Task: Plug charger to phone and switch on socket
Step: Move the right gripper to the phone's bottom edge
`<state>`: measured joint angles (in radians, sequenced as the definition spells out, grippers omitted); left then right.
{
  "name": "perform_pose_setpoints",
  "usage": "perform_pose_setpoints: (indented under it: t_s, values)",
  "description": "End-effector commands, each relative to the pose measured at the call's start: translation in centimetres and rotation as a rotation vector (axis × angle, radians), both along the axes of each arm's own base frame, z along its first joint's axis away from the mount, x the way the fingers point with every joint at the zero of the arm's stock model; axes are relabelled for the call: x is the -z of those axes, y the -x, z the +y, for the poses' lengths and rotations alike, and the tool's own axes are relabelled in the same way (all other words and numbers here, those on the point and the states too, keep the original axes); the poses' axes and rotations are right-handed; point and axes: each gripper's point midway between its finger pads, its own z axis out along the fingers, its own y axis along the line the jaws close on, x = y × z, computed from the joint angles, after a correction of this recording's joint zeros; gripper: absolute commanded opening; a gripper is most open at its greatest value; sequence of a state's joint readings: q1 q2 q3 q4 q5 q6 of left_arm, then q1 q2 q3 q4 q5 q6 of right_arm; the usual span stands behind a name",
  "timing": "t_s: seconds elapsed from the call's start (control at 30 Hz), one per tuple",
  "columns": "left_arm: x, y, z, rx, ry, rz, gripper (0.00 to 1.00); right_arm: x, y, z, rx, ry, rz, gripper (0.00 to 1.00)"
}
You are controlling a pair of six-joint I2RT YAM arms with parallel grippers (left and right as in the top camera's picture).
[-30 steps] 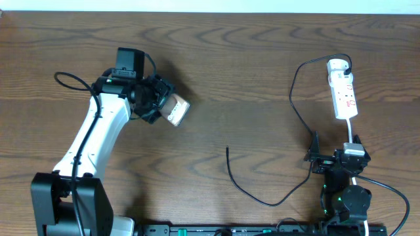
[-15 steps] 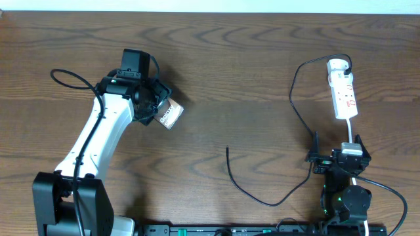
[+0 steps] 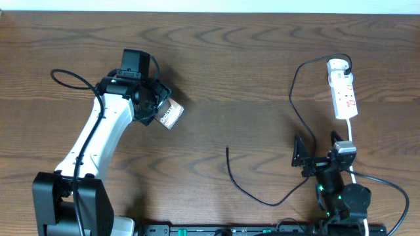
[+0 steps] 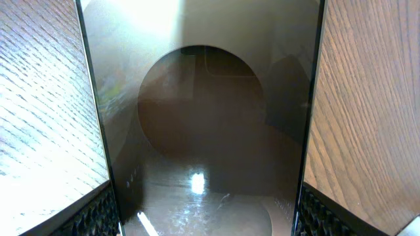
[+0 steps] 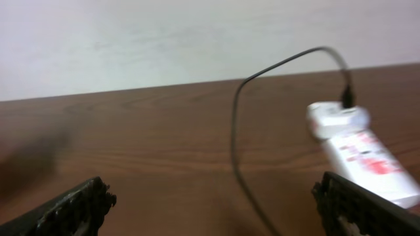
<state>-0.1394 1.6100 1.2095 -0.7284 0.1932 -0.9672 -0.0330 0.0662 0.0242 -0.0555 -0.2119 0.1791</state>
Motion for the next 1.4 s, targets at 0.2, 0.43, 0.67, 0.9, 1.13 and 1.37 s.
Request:
perform_pose_setpoints:
  t_s: [0.2,0.43,0.67,0.9,1.13,1.37]
  values:
    - [-2.1,-1.2,-0.4,-0.05,0.039,-0.06,0.07,-9.8,-2.8,4.7,-0.274,-0.13,0.138,0.99]
    - [-2.1,-1.2,-0.4,-0.153,0.079,-0.038,0.07,-10.9,-7.0,9.5,-0.598,-0.293,0.477,0.99]
    - [-2.1,-1.1,-0.5,-0.316,0.151,0.001,0.07,-12.2,-9.5,13.5,-1.115,-0.495,0.505,0.99]
    - [-2.1,-1.1,-0.7,-0.493,0.234,0.047,0.07,-7.3,-13.9,16.0,-1.033,-0.732,0.763,0.93]
    - [-2.2,-1.1,-0.7,-0.547,0.255,0.059,0.07,-3.1,-13.9,23.0,-1.023,-0.707,0.86,0.83]
    - [-2.2,-1.0,-1.1,-0.538,0.27,0.067,0.07,-0.9,-12.0,29.3,-0.979,-0.603,0.87,0.84]
